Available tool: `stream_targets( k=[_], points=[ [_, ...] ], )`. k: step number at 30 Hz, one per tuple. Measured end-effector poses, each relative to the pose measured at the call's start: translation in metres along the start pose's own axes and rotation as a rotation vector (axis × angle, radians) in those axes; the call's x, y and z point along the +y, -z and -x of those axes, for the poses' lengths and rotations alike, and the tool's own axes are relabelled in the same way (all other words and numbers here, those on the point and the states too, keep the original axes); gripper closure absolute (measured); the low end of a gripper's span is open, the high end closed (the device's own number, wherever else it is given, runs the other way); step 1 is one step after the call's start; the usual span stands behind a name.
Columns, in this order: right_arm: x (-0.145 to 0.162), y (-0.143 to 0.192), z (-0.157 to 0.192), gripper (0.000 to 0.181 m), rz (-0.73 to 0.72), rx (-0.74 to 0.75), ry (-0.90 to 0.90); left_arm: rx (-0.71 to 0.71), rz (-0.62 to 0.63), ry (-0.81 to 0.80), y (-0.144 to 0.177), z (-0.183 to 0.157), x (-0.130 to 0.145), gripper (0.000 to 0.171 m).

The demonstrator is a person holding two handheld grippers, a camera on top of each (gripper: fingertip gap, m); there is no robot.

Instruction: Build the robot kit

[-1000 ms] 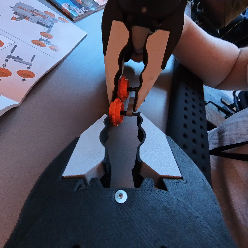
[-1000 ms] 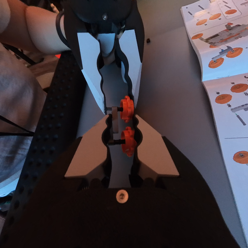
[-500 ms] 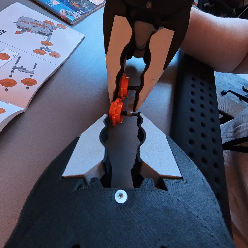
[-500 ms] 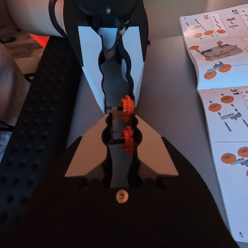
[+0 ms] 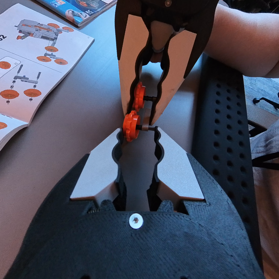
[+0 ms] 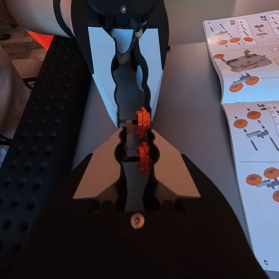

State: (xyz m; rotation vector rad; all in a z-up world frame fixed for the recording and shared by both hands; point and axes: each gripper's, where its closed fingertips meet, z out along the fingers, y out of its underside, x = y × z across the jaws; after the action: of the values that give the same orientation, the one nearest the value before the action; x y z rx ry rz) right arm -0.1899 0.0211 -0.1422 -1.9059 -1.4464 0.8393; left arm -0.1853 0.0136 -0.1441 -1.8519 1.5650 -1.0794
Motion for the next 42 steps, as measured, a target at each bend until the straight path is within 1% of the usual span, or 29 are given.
stream_targets(
  k=[12, 13, 14, 16, 18, 20, 23, 26, 28, 30, 32, 34, 36, 38, 40, 42],
  points=[
    [0.0, 0.0, 0.0, 0.156, 0.009, 0.011, 0.012, -0.006, 0.009, -0.002, -0.001, 0.0, 0.0, 0.133],
    [0.0, 0.0, -0.001, 0.156, 0.008, 0.017, 0.014, -0.01, 0.01, -0.004, -0.001, 0.001, 0.0, 0.133],
    [-0.001, 0.0, -0.006, 0.155, 0.001, 0.053, 0.026, -0.037, 0.004, -0.01, -0.001, 0.004, -0.001, 0.133],
    [-0.003, 0.001, -0.01, 0.154, 0.002, 0.129, 0.143, -0.098, 0.009, -0.102, 0.0, 0.009, -0.002, 0.133],
    [-0.011, 0.004, -0.016, 0.154, -0.027, 0.247, 0.282, -0.22, 0.01, -0.269, 0.004, 0.016, -0.007, 0.133],
    [-0.014, 0.007, -0.015, 0.152, -0.058, 0.279, 0.333, -0.317, 0.019, -0.404, 0.008, 0.017, -0.011, 0.133],
    [-0.021, 0.012, -0.01, 0.15, -0.141, 0.238, 0.281, -0.429, 0.023, -0.589, 0.012, 0.015, -0.017, 0.133],
    [-0.018, 0.01, -0.007, 0.143, -0.144, 0.191, 0.252, -0.534, 0.096, -0.747, 0.014, 0.024, -0.012, 0.133],
    [-0.013, 0.006, -0.003, 0.142, -0.132, 0.154, 0.247, -0.559, 0.121, -0.834, 0.015, 0.024, -0.008, 0.133],
    [-0.015, 0.006, -0.002, 0.138, -0.141, 0.154, 0.263, -0.584, 0.118, -0.865, 0.017, 0.024, -0.009, 0.133],
    [-0.017, 0.008, -0.003, 0.138, -0.152, 0.171, 0.292, -0.595, 0.105, -0.887, 0.019, 0.023, -0.012, 0.133],
    [-0.017, 0.009, -0.005, 0.133, -0.16, 0.163, 0.276, -0.63, 0.077, -0.959, 0.022, 0.021, -0.019, 0.133],
    [-0.017, 0.009, -0.005, 0.129, -0.178, 0.124, 0.222, -0.672, 0.05, -1.083, 0.025, 0.016, -0.026, 0.133],
    [-0.026, 0.014, -0.003, 0.127, -0.245, 0.066, 0.163, -0.698, 0.063, -1.166, 0.022, 0.014, -0.025, 0.133],
    [-0.034, 0.021, -0.003, 0.125, -0.302, 0.022, 0.127, -0.693, 0.073, -1.201, 0.018, 0.012, -0.023, 0.133],
    [-0.037, 0.024, -0.003, 0.124, -0.327, -0.029, 0.091, -0.672, 0.08, -1.185, 0.016, 0.01, -0.021, 0.133]
  ],
)
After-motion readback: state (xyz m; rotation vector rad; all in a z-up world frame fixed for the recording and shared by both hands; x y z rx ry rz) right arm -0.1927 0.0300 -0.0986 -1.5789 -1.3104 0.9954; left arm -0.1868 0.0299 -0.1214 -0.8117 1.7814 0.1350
